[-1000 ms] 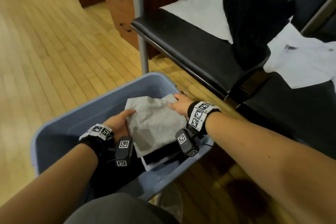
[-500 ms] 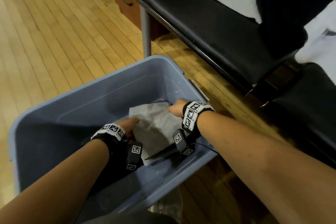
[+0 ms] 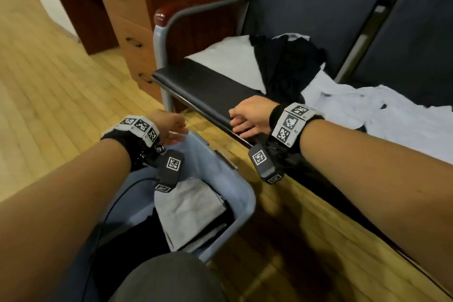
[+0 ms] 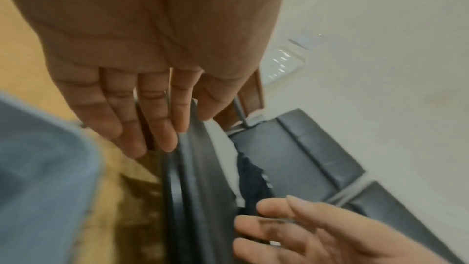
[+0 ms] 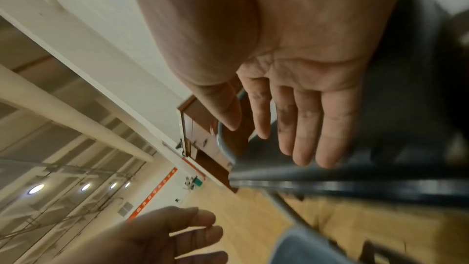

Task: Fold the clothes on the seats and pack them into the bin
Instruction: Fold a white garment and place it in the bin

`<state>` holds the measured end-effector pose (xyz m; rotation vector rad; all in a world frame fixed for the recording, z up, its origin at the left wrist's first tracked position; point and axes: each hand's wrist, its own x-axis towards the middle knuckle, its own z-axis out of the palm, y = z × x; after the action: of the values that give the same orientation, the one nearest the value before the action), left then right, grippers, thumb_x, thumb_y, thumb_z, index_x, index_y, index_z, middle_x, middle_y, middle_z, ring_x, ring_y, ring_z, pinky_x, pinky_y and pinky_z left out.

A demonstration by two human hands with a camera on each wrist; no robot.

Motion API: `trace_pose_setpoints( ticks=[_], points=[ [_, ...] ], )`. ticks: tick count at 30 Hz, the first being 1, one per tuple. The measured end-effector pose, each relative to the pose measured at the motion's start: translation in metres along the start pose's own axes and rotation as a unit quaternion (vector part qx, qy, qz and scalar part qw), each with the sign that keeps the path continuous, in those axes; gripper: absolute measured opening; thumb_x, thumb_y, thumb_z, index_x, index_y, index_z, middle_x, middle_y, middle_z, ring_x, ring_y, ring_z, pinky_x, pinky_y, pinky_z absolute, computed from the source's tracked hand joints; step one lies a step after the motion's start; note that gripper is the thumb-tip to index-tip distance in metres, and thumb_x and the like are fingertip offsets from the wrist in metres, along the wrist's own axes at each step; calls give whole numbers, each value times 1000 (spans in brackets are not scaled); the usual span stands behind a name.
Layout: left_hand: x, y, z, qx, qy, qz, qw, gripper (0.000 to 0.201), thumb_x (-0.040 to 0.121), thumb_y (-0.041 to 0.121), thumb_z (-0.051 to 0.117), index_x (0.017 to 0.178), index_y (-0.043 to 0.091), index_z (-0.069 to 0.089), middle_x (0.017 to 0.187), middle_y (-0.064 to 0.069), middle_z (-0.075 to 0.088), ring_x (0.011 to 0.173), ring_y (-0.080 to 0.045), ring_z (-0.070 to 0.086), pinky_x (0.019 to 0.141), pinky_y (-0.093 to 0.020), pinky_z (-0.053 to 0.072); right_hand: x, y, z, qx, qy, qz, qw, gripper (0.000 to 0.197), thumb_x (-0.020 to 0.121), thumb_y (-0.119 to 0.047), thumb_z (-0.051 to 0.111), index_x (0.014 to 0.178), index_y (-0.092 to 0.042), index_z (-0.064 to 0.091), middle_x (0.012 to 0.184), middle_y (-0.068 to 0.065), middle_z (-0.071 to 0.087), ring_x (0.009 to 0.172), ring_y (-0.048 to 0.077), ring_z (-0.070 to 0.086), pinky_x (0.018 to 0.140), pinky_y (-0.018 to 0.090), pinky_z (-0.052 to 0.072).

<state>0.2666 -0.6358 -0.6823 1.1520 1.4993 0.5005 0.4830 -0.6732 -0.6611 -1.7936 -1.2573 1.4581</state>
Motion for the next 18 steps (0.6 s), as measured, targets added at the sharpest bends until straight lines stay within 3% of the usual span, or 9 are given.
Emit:
trace_pose_setpoints(
  ticks=[3,6,9,12,16,18],
  points=[
    [-21,62,48,16,-58,66,996,20,96,18,47,80,9,57,76,-6,66,72,-23,62,72,-30,46,-46,-4,-57,-16,95,-23,995,15,101,-23,49,99,-9,55,88,6,59,91,22,61,82,37,53],
    [-43,108,112,61,-99,118,986,18,94,14,49,78,9,57,64,-4,67,66,-22,62,66,-28,48,-94,14,-118,-37,198,-27,979,16,99,-19,53,108,-5,56,90,9,59,77,18,59,68,31,52],
    [-68,136,181,103,-152,151,971,21,96,13,47,77,10,55,72,-6,61,61,-20,56,59,-24,42,-144,50,-176,-58,278,-2,959,11,94,-12,59,101,-4,61,92,11,61,83,20,62,77,35,55],
    [-90,151,250,141,-202,164,955,12,93,16,50,86,11,58,76,-3,66,66,-19,64,62,-23,44,-190,100,-217,-92,320,48,942,7,86,-6,70,85,-8,63,92,12,66,86,21,66,80,38,57],
    [-115,150,335,199,-252,173,931,16,95,14,49,81,10,55,75,-3,63,63,-19,61,56,-22,44,-228,171,-247,-150,353,132,914,30,78,-15,80,102,-7,66,107,13,65,99,27,63,85,40,57],
    [-123,135,373,251,-267,185,912,19,97,14,48,79,9,54,78,-5,60,67,-22,58,60,-26,46,-240,201,-253,-186,364,158,899,42,75,-25,83,108,-8,65,113,13,64,100,28,61,88,38,53]
  ],
)
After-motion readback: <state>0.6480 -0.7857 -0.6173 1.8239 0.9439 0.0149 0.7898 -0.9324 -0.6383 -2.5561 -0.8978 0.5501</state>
